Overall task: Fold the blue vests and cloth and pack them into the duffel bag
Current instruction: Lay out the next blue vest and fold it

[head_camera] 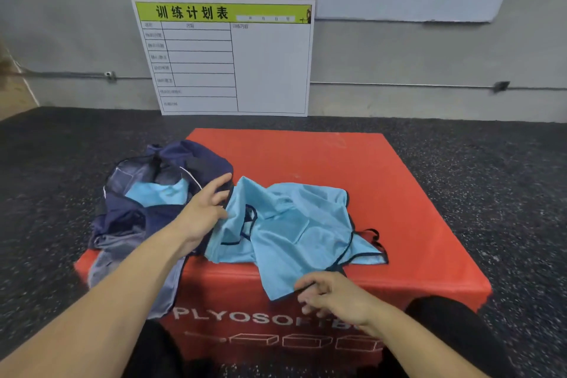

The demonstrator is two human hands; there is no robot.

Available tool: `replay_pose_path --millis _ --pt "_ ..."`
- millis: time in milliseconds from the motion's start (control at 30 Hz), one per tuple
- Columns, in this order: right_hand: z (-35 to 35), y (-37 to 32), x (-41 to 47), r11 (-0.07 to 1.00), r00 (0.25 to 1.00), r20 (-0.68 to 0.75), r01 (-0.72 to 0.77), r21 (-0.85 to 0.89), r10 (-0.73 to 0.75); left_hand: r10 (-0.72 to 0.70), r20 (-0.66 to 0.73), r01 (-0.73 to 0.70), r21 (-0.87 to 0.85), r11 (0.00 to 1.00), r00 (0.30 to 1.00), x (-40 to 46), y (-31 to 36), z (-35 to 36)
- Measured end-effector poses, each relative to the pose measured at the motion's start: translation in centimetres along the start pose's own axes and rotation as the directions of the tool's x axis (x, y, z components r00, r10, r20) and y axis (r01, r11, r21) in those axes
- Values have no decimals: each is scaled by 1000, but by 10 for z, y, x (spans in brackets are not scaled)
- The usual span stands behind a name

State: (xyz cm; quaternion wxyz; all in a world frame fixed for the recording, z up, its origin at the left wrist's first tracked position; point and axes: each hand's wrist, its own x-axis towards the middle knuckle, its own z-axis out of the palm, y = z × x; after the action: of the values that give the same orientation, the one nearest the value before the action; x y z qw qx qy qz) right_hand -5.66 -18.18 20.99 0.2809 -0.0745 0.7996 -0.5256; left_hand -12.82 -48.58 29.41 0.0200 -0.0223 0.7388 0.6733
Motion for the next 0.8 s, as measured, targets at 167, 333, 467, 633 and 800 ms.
replay_pose_path --millis 167,333,467,633,800 --pt "21 6 0 999 996 84 -15 39 12 -35 22 35 -7 999 999 -6 -27 -9" --pt "38 -2 5 999 995 84 50 18 -52 -29 25 27 107 994 999 -12 -34 -12" --pt "47 -2 15 992 993 -20 114 -46 -115 -54 78 28 302 953 996 -22 -41 -19" --pt "24 -35 6 957 908 -321 291 23 -268 -65 152 -21 509 861 986 -35 -53 -13" --pt "-17 -60 1 900 831 -490 395 184 -264 105 49 -99 835 542 993 -44 -60 28"
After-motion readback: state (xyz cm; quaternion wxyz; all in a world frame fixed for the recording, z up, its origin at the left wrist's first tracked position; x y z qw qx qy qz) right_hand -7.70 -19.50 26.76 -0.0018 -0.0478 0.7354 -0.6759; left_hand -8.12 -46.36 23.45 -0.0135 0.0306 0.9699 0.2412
